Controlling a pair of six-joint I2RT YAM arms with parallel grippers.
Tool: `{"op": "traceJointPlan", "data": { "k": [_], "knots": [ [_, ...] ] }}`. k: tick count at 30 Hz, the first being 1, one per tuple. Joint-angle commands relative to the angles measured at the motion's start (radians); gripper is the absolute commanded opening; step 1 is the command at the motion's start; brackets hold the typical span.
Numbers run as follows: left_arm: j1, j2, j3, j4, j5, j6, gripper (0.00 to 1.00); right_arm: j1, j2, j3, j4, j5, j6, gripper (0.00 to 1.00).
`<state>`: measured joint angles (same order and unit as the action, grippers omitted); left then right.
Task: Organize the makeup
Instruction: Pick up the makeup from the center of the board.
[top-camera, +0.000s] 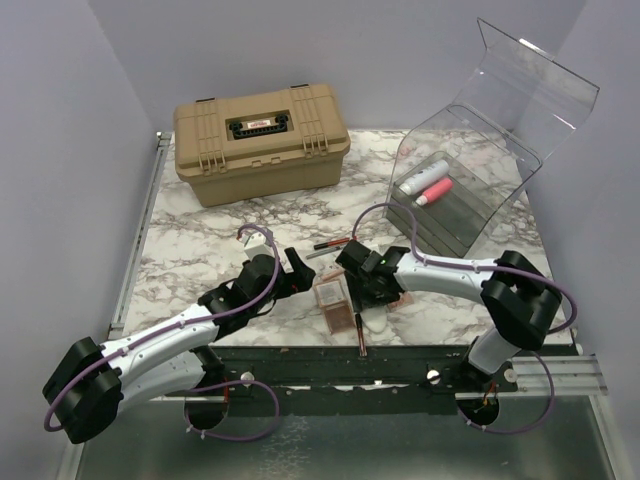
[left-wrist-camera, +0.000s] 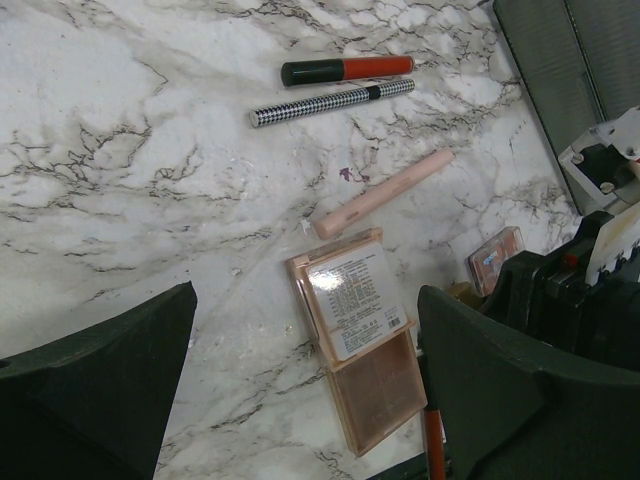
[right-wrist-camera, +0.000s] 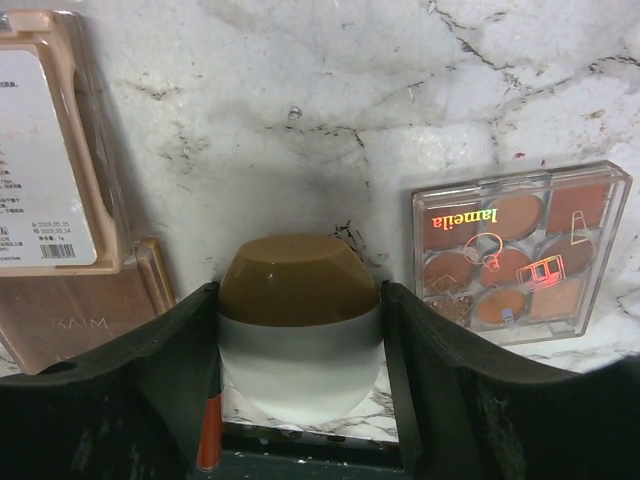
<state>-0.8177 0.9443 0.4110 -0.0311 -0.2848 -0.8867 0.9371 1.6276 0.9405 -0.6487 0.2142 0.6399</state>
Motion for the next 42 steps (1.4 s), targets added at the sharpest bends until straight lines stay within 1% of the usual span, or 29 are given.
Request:
{"op": "traceJointPlan", "data": {
  "k": [1,9,11,17,20,24,27,29,33,38,42],
  "knots": [
    [0.005,-0.011,-0.007,0.011,-0.008,-0.004,0.94,0.009,-0.045,0.018,0.002,0.060,0.021,0.60],
    [0.005,-0.015,-0.005,0.010,-0.007,-0.006,0.94,0.009,-0.153,0.077,-0.006,0.140,0.016,0.57],
    [0.006,-0.015,-0.005,0.010,-0.007,-0.007,0.94,0.009,-0.177,0.092,-0.002,0.180,-0.003,0.57],
    [0.005,-0.015,-0.003,0.010,-0.001,-0.008,0.94,0.006,-0.225,0.196,-0.041,0.375,-0.067,0.55],
    [0.005,-0.018,-0.002,0.010,0.004,-0.006,0.94,-0.012,-0.234,0.247,-0.042,0.433,-0.108,0.54],
    [0.006,-0.032,-0.008,0.010,0.010,-0.014,0.94,-0.086,-0.239,0.295,-0.035,0.451,-0.151,0.53],
    [0.005,-0.046,-0.016,0.010,0.009,-0.018,0.94,-0.158,-0.253,0.311,0.003,0.443,-0.197,0.53],
    [0.005,-0.052,-0.018,0.010,0.009,-0.015,0.94,-0.223,-0.259,0.313,0.037,0.421,-0.226,0.52],
    [0.005,-0.053,-0.017,0.011,0.012,-0.011,0.94,-0.344,-0.257,0.350,0.047,0.415,-0.252,0.52],
    [0.005,-0.040,-0.014,0.012,0.012,-0.009,0.94,-0.413,-0.253,0.409,0.065,0.445,-0.265,0.52],
    [0.005,-0.040,-0.014,0.012,0.012,-0.009,0.94,-0.430,-0.245,0.418,0.082,0.490,-0.250,0.52]
  ]
}}
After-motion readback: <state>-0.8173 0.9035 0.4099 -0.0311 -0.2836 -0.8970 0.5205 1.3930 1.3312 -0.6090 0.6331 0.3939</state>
